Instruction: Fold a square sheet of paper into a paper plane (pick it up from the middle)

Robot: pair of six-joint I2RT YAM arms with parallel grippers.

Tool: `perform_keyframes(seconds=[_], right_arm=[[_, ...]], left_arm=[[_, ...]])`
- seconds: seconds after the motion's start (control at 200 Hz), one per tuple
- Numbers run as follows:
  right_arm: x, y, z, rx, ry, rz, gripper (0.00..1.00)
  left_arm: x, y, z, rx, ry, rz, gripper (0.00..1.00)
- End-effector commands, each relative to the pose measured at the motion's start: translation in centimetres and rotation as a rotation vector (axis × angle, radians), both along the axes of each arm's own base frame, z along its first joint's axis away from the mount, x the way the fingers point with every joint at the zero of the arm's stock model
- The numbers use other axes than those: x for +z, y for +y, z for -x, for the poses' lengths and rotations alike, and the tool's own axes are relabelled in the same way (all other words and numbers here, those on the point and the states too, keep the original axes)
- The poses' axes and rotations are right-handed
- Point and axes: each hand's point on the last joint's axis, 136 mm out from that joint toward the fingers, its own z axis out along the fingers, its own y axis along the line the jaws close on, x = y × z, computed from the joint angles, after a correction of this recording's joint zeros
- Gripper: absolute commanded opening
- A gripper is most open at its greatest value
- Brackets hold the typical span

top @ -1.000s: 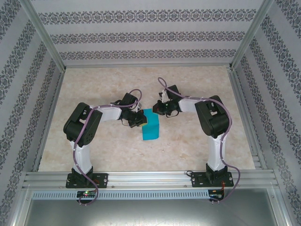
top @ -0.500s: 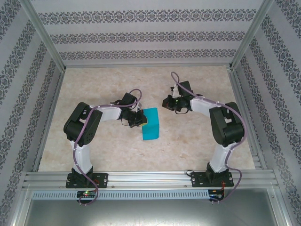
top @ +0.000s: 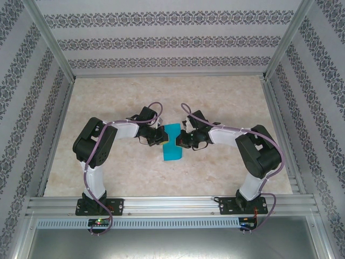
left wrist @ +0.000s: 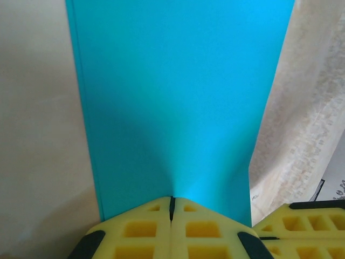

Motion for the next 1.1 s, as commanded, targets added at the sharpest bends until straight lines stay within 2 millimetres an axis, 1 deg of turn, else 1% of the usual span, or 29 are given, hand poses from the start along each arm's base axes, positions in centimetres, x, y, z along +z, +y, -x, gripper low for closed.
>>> perform_keyframes(seconds=[0.0, 0.09, 0.15, 0.26, 0.335, 0.45, 0.495, 0.615, 0.694, 0.739, 0.819, 0.884, 0.954, 0.994, 1.049, 1.094], right_arm=[[0.0, 0.9, -1.8, -0.012, -0.036, 0.013, 0.00], [-0.6, 1.1, -2.7, -0.011, -0.040, 0.036, 0.00], [-1.2, 1.1, -2.8, -0.007, -0.036, 0.045, 0.00], [-2.1, 0.9, -2.2, 0.005, -0.015, 0.058, 0.00], [-2.7, 0.5, -1.3, 0.015, 0.005, 0.063, 0.00], [-3.6, -0.6, 0.7, 0.032, 0.040, 0.082, 0.00], [-3.8, -1.2, 1.5, 0.035, 0.049, 0.090, 0.00], [-5.0, -3.4, 4.4, 0.053, 0.084, 0.117, 0.00], [-5.5, -4.9, 5.6, 0.046, 0.098, 0.123, 0.00], [-5.2, -5.3, 5.7, 0.037, 0.088, 0.112, 0.00], [-3.5, -4.8, 4.6, 0.024, 0.039, 0.069, 0.00], [-1.4, -3.7, 3.3, 0.021, -0.021, 0.026, 0.00], [1.3, -2.0, 2.1, 0.035, -0.083, -0.043, 0.00], [2.2, -1.2, 1.6, 0.041, -0.113, -0.056, 0.00], [2.5, -0.5, 1.2, 0.048, -0.130, -0.051, 0.00], [1.9, 0.0, 1.0, 0.052, -0.117, -0.049, 0.00]], left_arm=[[-9.0, 6.1, 7.7, 0.020, 0.295, -0.317, 0.00], [-9.2, 6.1, 7.7, 0.021, 0.293, -0.317, 0.00], [-9.2, 6.2, 7.8, 0.021, 0.294, -0.321, 0.00], [-9.2, 6.4, 7.8, 0.021, 0.293, -0.328, 0.00], [-9.3, 6.5, 7.9, 0.023, 0.293, -0.335, 0.00], [-9.5, 6.6, 8.0, 0.024, 0.297, -0.342, 0.00], [-9.6, 6.7, 8.1, 0.025, 0.301, -0.345, 0.00], [-9.8, 6.8, 8.1, 0.022, 0.299, -0.348, 0.00], [-9.8, 6.8, 8.1, 0.020, 0.298, -0.346, 0.00], [-9.9, 6.7, 8.0, 0.019, 0.297, -0.345, 0.00], [-9.9, 6.7, 8.0, 0.015, 0.296, -0.345, 0.00], [-9.9, 6.7, 7.9, 0.011, 0.293, -0.345, 0.00], [-9.8, 6.7, 7.9, 0.010, 0.291, -0.345, 0.00], [-9.8, 6.6, 7.9, 0.007, 0.292, -0.345, 0.00], [-9.8, 6.6, 7.9, 0.007, 0.292, -0.343, 0.00], [-9.8, 6.6, 7.8, 0.007, 0.291, -0.342, 0.00]])
